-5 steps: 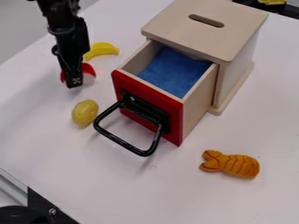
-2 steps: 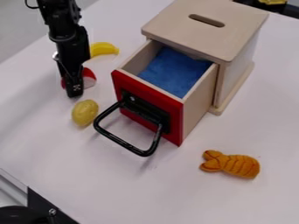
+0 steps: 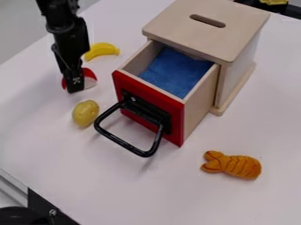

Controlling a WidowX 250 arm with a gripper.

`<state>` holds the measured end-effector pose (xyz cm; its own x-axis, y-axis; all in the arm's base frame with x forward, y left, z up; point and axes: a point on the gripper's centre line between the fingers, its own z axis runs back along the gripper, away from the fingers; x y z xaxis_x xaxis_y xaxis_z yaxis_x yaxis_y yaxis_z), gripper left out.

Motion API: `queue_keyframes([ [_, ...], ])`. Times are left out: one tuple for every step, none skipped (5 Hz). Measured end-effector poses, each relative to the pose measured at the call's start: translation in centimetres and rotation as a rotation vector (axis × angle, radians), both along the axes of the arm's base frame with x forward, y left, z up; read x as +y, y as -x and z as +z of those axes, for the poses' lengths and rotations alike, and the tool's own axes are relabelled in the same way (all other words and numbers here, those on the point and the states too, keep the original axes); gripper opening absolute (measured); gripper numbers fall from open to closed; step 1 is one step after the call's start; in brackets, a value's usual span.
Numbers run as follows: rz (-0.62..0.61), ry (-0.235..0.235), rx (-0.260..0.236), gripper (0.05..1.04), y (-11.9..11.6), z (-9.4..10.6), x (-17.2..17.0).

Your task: Take the red thing out of the drawer and put it in between of banana and potato

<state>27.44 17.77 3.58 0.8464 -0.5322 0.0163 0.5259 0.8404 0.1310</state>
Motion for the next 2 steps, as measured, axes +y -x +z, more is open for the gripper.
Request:
queue_keyframes([
  [-0.017,0.041,-0.07,0.999,0.0,3.6,-0.9],
  [-0.037,0.029,-0.101,0.999,-0.3,7.2,-0.9],
])
